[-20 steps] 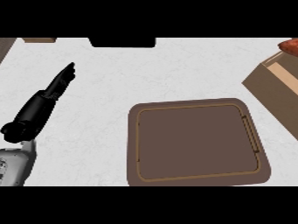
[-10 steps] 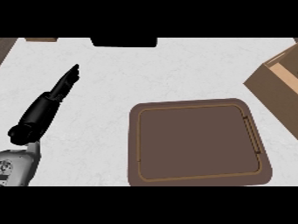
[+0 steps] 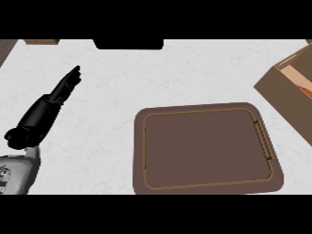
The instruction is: Pick the sweet potato from the tray and place it in the cardboard box
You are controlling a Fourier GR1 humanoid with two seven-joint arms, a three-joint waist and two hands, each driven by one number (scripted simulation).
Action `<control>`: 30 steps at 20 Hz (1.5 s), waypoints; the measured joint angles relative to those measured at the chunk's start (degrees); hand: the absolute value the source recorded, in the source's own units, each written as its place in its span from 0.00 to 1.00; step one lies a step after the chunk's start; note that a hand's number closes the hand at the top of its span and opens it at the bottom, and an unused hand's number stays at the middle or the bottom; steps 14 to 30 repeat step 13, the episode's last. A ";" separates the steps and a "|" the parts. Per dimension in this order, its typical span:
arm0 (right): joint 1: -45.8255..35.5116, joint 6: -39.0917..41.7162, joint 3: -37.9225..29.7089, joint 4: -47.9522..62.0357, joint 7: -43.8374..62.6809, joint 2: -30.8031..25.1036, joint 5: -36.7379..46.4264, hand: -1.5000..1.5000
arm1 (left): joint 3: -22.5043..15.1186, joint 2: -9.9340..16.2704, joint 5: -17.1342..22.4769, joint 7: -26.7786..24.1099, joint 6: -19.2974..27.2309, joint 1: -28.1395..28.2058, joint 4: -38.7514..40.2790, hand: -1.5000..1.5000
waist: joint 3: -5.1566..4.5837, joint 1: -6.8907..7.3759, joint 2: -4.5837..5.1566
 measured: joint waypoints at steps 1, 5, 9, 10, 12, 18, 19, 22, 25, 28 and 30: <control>-0.64 -0.65 -2.03 0.21 -1.08 0.43 -1.97 0.00 | 0.21 0.26 0.11 0.01 -0.20 0.08 -0.05 0.50 | 0.03 -0.07 -0.06; -3.92 -2.34 -12.93 2.91 -1.73 3.30 -12.57 0.00 | 0.43 0.43 -0.05 -0.36 -0.18 0.67 0.20 0.50 | 0.09 -0.60 -0.31; -5.67 -3.39 -22.38 7.33 0.39 3.25 -21.01 0.00 | 0.75 0.41 -0.20 -0.63 -0.07 0.11 1.00 0.50 | 0.04 -0.79 -0.15; -5.88 -3.77 -24.06 8.58 0.89 2.47 -22.30 0.00 | 0.63 0.22 -0.28 -0.71 0.01 0.41 0.74 0.50 | 0.04 -0.54 -0.08; -5.93 -4.48 -26.91 11.00 1.37 1.27 -24.58 0.00 | 0.67 0.15 -0.27 -0.70 -0.18 -0.05 0.82 0.50 | 0.04 -0.28 0.04; -5.52 -4.74 -28.20 12.17 0.94 0.30 -25.49 0.00 | 0.52 0.03 -0.35 -0.88 -0.22 0.40 0.49 0.50 | 0.04 -0.08 0.09; -5.52 -4.74 -28.20 12.17 0.94 0.30 -25.49 0.00 | 0.52 0.03 -0.35 -0.88 -0.22 0.40 0.49 0.50 | 0.04 -0.08 0.09; -5.52 -4.74 -28.20 12.17 0.94 0.30 -25.49 0.00 | 0.52 0.03 -0.35 -0.88 -0.22 0.40 0.49 0.50 | 0.04 -0.08 0.09; -5.52 -4.74 -28.20 12.17 0.94 0.30 -25.49 0.00 | 0.52 0.03 -0.35 -0.88 -0.22 0.40 0.49 0.50 | 0.04 -0.08 0.09; -5.52 -4.74 -28.20 12.17 0.94 0.30 -25.49 0.00 | 0.52 0.03 -0.35 -0.88 -0.22 0.40 0.49 0.50 | 0.04 -0.08 0.09; -5.52 -4.74 -28.20 12.17 0.94 0.30 -25.49 0.00 | 0.52 0.03 -0.35 -0.88 -0.22 0.40 0.49 0.50 | 0.04 -0.08 0.09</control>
